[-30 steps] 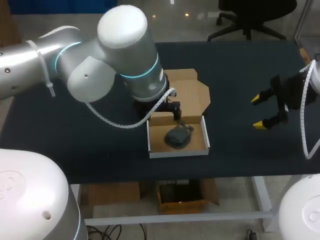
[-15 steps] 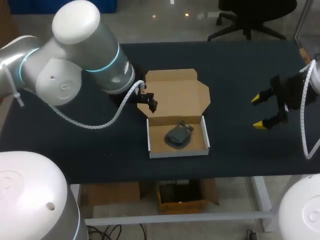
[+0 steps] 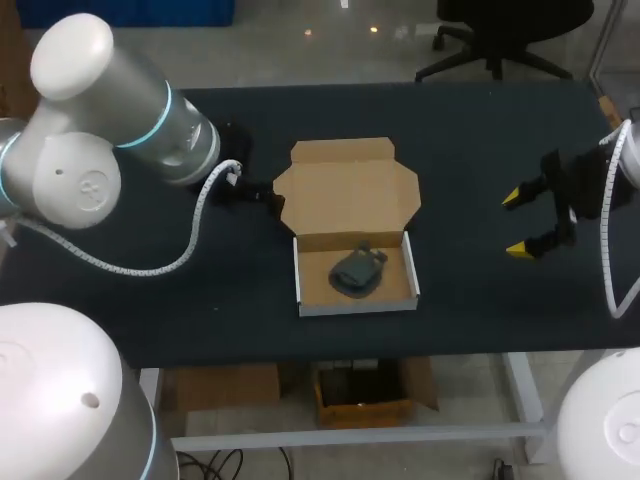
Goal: Assemble the packaging by folding the flat box into shape, placing the metal phone stand inside, and closing the box properly
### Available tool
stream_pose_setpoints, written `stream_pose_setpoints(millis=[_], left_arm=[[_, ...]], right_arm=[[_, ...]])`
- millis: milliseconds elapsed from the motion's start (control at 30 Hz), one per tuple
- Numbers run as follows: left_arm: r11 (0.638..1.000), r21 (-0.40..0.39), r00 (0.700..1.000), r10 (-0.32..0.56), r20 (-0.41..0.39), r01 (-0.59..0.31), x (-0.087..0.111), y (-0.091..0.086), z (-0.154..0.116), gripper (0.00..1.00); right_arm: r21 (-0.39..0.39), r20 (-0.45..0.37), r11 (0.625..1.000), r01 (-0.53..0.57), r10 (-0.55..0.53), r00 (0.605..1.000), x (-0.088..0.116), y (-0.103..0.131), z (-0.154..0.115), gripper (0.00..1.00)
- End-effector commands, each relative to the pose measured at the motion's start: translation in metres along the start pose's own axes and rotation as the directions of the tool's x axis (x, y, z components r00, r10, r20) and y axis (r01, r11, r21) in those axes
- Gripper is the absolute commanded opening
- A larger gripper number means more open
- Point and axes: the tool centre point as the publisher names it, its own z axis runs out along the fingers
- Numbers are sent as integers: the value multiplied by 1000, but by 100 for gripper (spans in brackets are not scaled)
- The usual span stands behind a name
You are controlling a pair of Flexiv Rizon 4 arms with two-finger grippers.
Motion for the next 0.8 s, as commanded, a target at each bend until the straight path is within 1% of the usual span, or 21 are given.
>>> stream_pose_setpoints(millis=[33, 133, 233, 300, 400, 567, 733, 800], left_arm=[[1000, 11, 995, 21, -102, -20, -10, -2, 4, 100], [998, 33, 990, 56, -132, -53, -16, -7, 7, 100], [997, 44, 984, 75, -158, -69, -20, -11, 10, 100], [996, 46, 977, 88, -196, -81, -25, -15, 14, 100], [994, 53, 970, 101, -220, -92, -29, -20, 18, 100], [989, 78, 942, 144, -303, -127, -35, -31, 26, 100], [980, 112, 902, 194, -385, -163, -38, -40, 31, 100], [978, 120, 893, 204, -400, -170, -38, -44, 34, 100]], right_arm=[[-3, -1, 1000, 1, -1, 1000, 0, -1, 0, 100], [-3, -1, 1000, 1, -1, 1000, 0, -1, 0, 100], [-3, -1, 1000, 1, -1, 1000, 0, -1, 0, 100], [-3, -1, 1000, 1, -1, 1000, 0, -1, 0, 100], [-3, -1, 1000, 1, -1, 1000, 0, -1, 0, 100], [-3, -1, 1000, 1, -1, 1000, 0, -1, 0, 100], [-3, -1, 1000, 1, -1, 1000, 0, -1, 0, 100], [-3, -1, 1000, 1, -1, 1000, 0, -1, 0, 100]])
